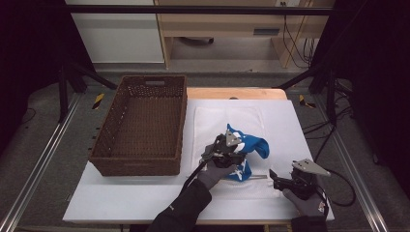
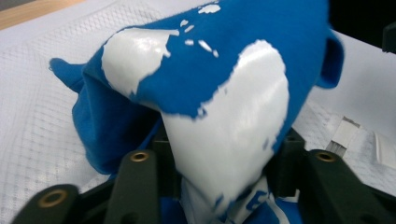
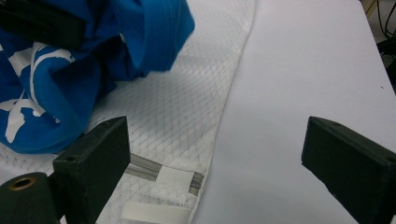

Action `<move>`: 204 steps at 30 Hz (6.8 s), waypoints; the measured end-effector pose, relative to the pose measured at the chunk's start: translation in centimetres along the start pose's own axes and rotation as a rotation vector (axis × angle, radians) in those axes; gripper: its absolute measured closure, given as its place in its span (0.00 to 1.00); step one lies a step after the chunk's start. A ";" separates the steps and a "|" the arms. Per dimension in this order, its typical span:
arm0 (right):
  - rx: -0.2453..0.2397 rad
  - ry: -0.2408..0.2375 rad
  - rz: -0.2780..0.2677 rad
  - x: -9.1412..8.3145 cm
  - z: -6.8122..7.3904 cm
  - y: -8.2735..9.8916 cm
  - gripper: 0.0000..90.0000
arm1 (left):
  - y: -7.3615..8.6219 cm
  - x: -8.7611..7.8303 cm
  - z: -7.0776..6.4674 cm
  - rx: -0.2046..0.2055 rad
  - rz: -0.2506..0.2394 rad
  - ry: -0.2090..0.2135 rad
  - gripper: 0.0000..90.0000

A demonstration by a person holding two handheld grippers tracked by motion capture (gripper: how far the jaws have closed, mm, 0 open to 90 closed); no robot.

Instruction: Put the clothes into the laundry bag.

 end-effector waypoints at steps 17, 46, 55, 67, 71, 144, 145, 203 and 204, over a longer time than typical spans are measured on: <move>-0.004 -0.010 -0.028 -0.6 0.6 -0.9 0.09 | 1.0 -3.6 0.0 0.023 0.013 0.024 0.18; -0.068 -0.112 -0.060 2.9 5.9 -5.9 0.03 | 8.4 -9.2 -0.5 0.008 0.052 -0.037 0.92; -0.094 -0.121 0.051 7.0 7.6 -4.9 0.02 | 10.4 -7.6 -1.1 0.033 0.109 -0.037 1.00; -0.148 -0.100 0.132 9.3 9.5 -2.1 0.23 | 11.0 -7.0 -1.2 0.033 0.120 -0.046 0.99; -0.152 -0.081 0.130 9.4 9.4 -1.9 0.39 | 11.0 -7.0 -1.2 0.030 0.117 -0.048 1.00; -0.176 -0.234 0.131 6.2 12.0 0.4 0.66 | 11.2 -7.2 -2.3 0.037 0.121 -0.011 1.00; -0.169 -0.228 0.131 6.3 12.0 0.4 0.68 | 11.2 -7.2 -2.3 0.035 0.122 -0.011 1.00; -0.126 -0.297 -0.078 3.2 11.5 -5.3 0.94 | 2.9 -5.3 0.7 0.090 0.053 -0.066 0.98; -0.124 -0.302 -0.069 3.1 11.5 -5.2 0.90 | 2.8 -5.5 0.8 0.083 0.049 -0.061 0.98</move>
Point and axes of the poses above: each handheld gripper's, and its own axes: x roughly forward along the jaws, y roughly out of its underside, z roughly to its left, the point moved 9 cm from there along x, roughly forward along the jaws
